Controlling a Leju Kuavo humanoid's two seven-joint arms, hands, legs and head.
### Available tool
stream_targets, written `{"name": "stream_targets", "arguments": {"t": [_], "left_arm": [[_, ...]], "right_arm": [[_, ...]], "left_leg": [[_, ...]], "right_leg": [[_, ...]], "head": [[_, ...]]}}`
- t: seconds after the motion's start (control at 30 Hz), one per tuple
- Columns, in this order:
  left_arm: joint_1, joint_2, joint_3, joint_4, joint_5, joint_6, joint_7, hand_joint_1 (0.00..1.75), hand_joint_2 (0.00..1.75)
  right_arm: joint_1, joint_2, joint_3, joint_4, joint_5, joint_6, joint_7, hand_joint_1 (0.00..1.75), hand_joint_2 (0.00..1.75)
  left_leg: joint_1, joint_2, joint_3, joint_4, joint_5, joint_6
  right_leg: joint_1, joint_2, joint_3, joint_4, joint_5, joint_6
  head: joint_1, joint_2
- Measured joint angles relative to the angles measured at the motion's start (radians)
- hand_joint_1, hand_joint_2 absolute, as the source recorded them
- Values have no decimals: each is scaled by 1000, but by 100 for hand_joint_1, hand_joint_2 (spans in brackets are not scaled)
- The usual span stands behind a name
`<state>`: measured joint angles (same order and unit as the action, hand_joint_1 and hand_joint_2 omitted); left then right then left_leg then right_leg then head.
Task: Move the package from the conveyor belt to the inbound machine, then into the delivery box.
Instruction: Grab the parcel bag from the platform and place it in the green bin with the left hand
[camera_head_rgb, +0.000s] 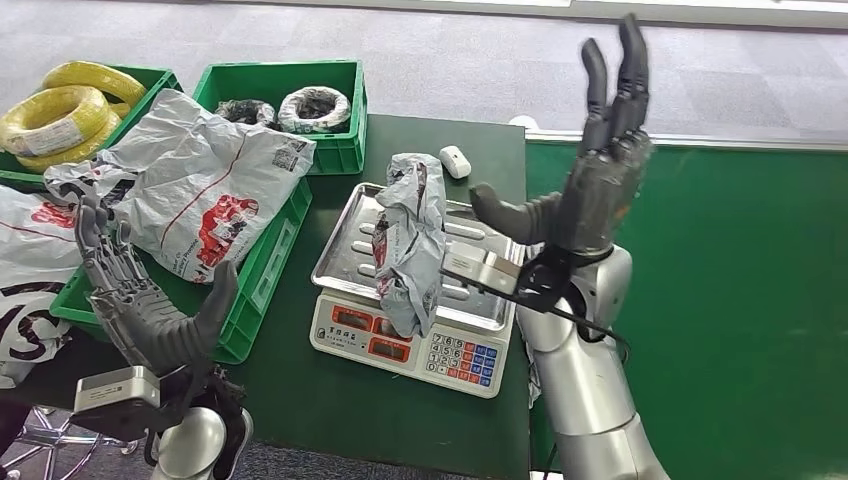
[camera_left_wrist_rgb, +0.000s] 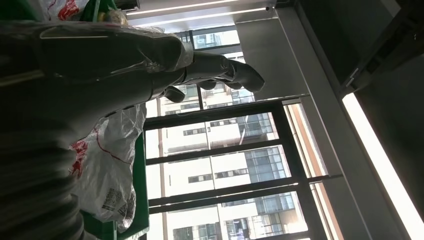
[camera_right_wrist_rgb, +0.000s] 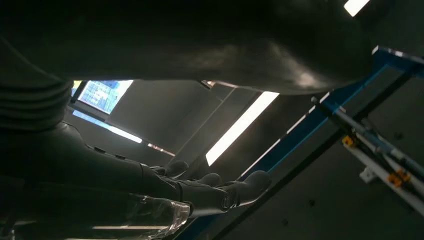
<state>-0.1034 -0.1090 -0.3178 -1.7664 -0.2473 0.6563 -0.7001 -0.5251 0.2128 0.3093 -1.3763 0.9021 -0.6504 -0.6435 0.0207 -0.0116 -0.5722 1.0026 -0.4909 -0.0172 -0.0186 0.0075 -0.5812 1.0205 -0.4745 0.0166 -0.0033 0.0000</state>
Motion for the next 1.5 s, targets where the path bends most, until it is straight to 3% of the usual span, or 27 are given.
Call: {"name": "stream_targets", "arguments": {"t": [0.07, 0.17, 0.4, 0.53, 0.67, 0.73, 1.0, 1.23, 1.27, 1.3, 1.4, 1.43, 1.5], "left_arm": [[-21, 2, 0, 13, -1, 0, 0, 0, 175], [-55, 3, 1, 33, -3, 0, 0, 0, 175], [-113, 3, 1, 84, -51, -10, 19, 0, 175], [-202, 1, -13, 167, -322, -79, 193, 0, 175], [-345, -15, -70, 331, -734, -246, 406, 0, 175], [-419, -30, -109, 443, -899, -309, 471, 0, 175], [-563, -72, -179, 686, -1005, -355, 509, 0, 175], [-710, -141, -256, 1024, -1144, -408, 558, 2, 175], [-722, -148, -266, 1062, -1153, -416, 560, 13, 175], [-731, -153, -276, 1095, -1160, -425, 560, 45, 175], [-751, -164, -303, 1172, -1174, -449, 560, 117, 175], [-755, -166, -310, 1191, -1177, -455, 560, 124, 175], [-759, -168, -322, 1223, -1180, -463, 560, 157, 175]], "right_arm": [[72, 15, -64, -142, -112, 0, -51, 0, 0], [180, 20, -97, -313, -256, 0, -53, 0, 0], [308, 20, -110, -501, -360, 0, -54, 0, 0], [373, 19, -114, -535, -444, 0, -54, 0, 0], [415, 10, -111, -537, -481, 0, -54, 0, 0], [424, 2, -103, -535, -491, 0, -54, 0, 0], [438, -20, -88, -531, -500, 0, -54, 0, 0], [439, -42, -77, -516, -524, 0, -54, 0, 0], [440, -45, -75, -515, -526, 0, -54, 0, 0], [441, -48, -74, -515, -527, 0, -54, 0, 0], [445, -55, -68, -512, -530, 0, -54, 0, 0], [445, -58, -66, -511, -531, 0, -54, 0, 0], [446, -63, -62, -508, -533, 0, -54, 0, 0]], "left_leg": [[0, 0, 0, 0, 0, 0], [0, 1, 0, 0, 0, 0], [0, 1, 2, 0, 0, 0], [0, 1, 2, 0, 0, 0], [0, 1, 2, 0, 1, 0], [-1, 2, 2, 0, 1, 1], [-1, 5, 2, 0, 1, 1], [-1, 6, 1, 0, 1, 1], [-1, 6, 1, 0, 1, 1], [-1, 6, 1, 0, 1, 1], [-1, 6, 1, 0, 1, 1], [-1, 6, 1, 0, 1, 1], [-1, 6, 1, 0, 1, 1]], "right_leg": [[0, 0, 0, 0, 0, 0], [0, 0, 0, 0, 0, 0], [0, 1, 1, 0, 0, 0], [0, 1, 1, 0, 0, 0], [0, 0, 2, 0, 1, 0], [-1, 1, 2, 0, 1, 1], [-1, 5, -1, 0, 2, 1], [-1, 5, 0, 0, 3, 1], [-1, 5, 0, 0, 3, 1], [-1, 5, 0, 0, 3, 1], [-1, 5, 0, 0, 3, 1], [-1, 5, 0, 0, 3, 1], [-1, 5, 0, 0, 3, 1]], "head": [[0, 0], [0, 0], [0, 0], [0, 0], [0, 0], [0, 0], [0, 0], [0, 0], [0, 0], [0, 0], [0, 0], [0, 0], [0, 0]]}}
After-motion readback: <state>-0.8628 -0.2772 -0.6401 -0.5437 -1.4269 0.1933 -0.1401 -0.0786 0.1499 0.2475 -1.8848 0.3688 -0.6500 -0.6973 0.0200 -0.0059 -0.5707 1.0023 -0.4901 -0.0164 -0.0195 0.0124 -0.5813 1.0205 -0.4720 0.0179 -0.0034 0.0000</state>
